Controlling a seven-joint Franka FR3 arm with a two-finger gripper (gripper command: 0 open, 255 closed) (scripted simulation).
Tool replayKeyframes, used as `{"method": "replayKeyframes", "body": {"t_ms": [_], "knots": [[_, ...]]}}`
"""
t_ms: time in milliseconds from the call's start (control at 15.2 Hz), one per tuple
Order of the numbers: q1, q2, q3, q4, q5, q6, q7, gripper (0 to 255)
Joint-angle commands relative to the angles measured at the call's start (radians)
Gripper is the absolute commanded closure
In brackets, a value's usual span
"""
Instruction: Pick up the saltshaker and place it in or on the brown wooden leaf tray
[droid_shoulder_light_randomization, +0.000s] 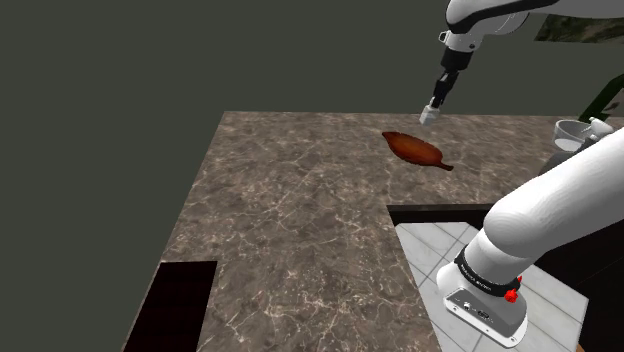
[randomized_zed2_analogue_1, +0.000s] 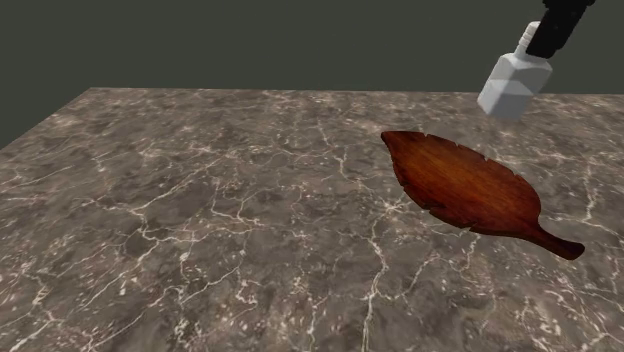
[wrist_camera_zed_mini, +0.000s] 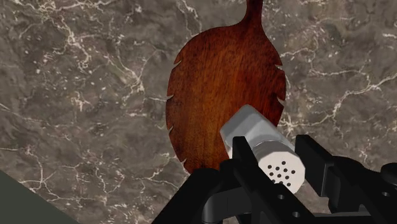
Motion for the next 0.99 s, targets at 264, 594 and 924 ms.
{"method": "replayKeyframes", "body": {"t_ms": [264,594,924], "knots": [[-0.002,0.014,-0.010,-0.067,0.000,0.080,-0.006,255],[-0.002,0.036,-0.019,-0.116,0.004,0.150,-0.012,255],[-0.001,0.064,-0.029,-0.160,0.012,0.220,-0.021,255]]}}
